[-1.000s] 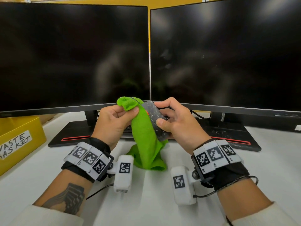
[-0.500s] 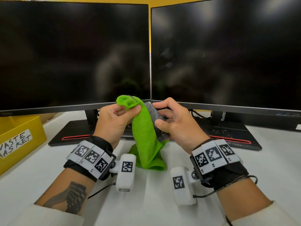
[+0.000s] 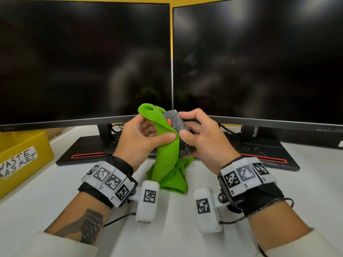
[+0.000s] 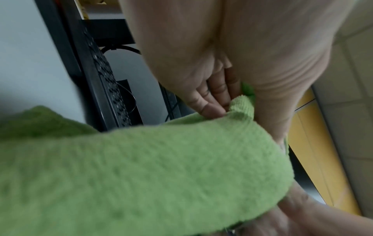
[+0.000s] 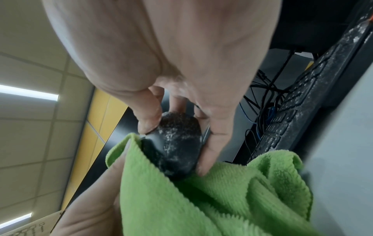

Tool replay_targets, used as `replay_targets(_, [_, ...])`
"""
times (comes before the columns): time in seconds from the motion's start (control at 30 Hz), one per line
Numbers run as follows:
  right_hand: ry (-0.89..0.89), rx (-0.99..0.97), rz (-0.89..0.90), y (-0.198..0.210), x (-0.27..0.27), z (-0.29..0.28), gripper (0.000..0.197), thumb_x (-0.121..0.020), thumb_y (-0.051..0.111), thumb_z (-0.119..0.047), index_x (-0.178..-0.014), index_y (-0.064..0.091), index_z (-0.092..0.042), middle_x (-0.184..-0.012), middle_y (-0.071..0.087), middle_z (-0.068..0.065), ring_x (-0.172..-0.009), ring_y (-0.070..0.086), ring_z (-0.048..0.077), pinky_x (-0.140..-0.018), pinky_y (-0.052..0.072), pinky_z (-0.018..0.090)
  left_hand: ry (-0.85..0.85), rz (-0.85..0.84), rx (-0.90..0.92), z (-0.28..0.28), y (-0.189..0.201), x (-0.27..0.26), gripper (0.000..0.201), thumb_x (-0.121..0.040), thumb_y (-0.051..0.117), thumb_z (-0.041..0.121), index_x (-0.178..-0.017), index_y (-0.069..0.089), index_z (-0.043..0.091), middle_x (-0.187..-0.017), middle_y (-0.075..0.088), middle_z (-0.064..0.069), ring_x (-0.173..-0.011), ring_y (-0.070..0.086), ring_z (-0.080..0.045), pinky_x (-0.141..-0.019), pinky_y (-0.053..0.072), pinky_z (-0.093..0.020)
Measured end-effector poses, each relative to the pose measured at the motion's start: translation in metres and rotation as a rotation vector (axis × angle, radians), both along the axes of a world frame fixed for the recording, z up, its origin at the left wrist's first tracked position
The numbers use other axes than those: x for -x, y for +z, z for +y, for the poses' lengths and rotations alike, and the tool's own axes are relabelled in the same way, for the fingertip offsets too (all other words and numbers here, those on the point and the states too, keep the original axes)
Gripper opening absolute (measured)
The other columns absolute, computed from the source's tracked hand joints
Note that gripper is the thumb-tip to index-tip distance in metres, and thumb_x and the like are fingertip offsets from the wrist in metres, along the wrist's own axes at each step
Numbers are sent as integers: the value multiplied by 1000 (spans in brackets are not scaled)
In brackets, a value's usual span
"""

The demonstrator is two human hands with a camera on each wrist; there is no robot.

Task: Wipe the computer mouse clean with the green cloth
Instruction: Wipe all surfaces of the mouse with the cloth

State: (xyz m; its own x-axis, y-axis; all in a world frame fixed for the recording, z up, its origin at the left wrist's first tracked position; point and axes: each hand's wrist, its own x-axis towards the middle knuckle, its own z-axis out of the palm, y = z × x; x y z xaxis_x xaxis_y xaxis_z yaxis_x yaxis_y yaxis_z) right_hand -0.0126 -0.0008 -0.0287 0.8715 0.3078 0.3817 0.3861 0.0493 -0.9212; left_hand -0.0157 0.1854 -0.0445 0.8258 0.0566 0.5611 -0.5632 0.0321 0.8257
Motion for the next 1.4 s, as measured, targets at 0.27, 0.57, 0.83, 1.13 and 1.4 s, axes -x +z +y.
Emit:
replay_targets(0.27, [9, -13, 40, 2, 0, -1, 32, -99, 58, 6, -118, 60, -20, -109, 76, 10, -94, 73, 27, -78, 62, 63, -1, 6, 88, 7, -2, -9, 46, -70, 85, 27, -111, 72, 11, -113, 78, -10, -110, 72, -24, -104, 55, -47])
replay_targets(0.57, [-20, -72, 107, 4, 0, -1, 31, -102, 56, 1, -124, 60, -20, -113, 78, 7, -101, 76, 33, -77, 63, 62, -95, -15, -42, -2, -3, -4, 72, -67, 85, -6, -129, 52, 4, -121, 70, -4, -110, 72, -12, -90, 57, -25])
replay_targets(0.83, [-10, -95, 125, 5, 6, 5, 31, -101, 57, 2, -125, 60, -17, -117, 76, 13, -109, 72, 42, -79, 58, 71, 47, -54, 18, -7, 1, -3, 40, -85, 78, 4, -121, 60, 6, -115, 73, -2, -108, 71, -10, -93, 55, -26])
replay_targets(1.13, [-67, -116, 117, 10, 6, 0, 33, -99, 59, 5, -122, 61, -19, -110, 78, 10, -100, 76, 32, -74, 64, 58, -131, -54, -29, -6, -3, -3, 61, -83, 76, -4, -138, 49, 4, -123, 69, 0, -113, 68, -10, -93, 55, -24])
replay_targets(1.4, [-76, -133, 136, 11, 8, 3, 30, -101, 57, 1, -124, 60, -19, -111, 78, 9, -106, 74, 36, -80, 60, 68, -61, -38, -72, -8, -1, 2, 68, -74, 88, 3, -130, 54, 19, -121, 70, 5, -105, 70, -13, -88, 58, -29])
